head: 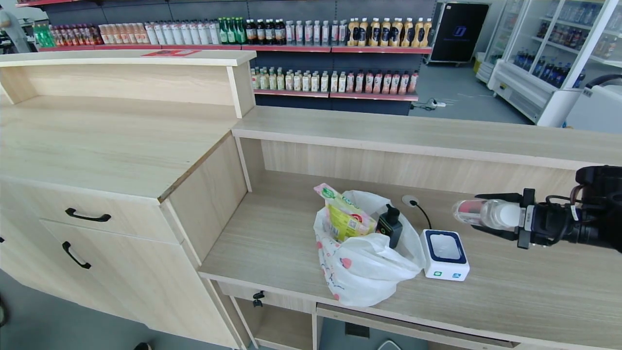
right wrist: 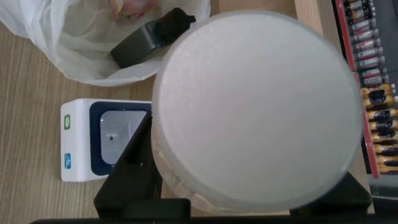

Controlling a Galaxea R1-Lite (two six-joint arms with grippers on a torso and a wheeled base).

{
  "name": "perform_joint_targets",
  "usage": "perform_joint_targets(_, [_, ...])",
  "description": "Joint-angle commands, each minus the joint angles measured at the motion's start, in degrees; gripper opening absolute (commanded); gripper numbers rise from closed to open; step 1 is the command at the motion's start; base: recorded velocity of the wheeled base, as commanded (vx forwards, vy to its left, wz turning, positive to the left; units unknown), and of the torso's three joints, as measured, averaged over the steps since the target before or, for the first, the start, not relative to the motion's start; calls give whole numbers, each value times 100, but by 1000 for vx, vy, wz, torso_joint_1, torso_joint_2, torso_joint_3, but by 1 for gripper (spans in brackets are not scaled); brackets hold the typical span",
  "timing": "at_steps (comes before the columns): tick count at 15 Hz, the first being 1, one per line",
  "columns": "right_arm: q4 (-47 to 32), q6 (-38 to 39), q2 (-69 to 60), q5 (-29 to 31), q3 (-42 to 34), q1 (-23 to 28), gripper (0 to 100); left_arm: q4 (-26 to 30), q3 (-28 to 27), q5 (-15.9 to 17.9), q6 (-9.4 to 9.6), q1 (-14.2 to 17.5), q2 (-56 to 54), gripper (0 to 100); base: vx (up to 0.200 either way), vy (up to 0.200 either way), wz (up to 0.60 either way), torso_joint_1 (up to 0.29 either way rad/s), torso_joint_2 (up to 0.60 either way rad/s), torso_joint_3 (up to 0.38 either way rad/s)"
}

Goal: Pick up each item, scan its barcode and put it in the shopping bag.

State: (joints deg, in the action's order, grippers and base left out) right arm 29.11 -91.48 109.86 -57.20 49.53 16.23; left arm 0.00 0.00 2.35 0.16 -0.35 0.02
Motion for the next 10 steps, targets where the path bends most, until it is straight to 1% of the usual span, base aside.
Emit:
perform_joint_targets(1, [-20,-37,44,-2,-31,3,0,0,0,2,-7,0,6,100,0,0,0,0,0,0])
perform_joint_targets(4, [-11,-98,97,-46,-40,3,0,0,0,2,-7,0,6,100,0,0,0,0,0,0])
perform_joint_targets(7, [-11,-98,229,-292,-31,3,0,0,0,2,-7,0,6,100,0,0,0,0,0,0])
perform_joint_targets(10, [24,-98,413,-336,4,3,0,0,0,2,-7,0,6,100,0,0,0,0,0,0])
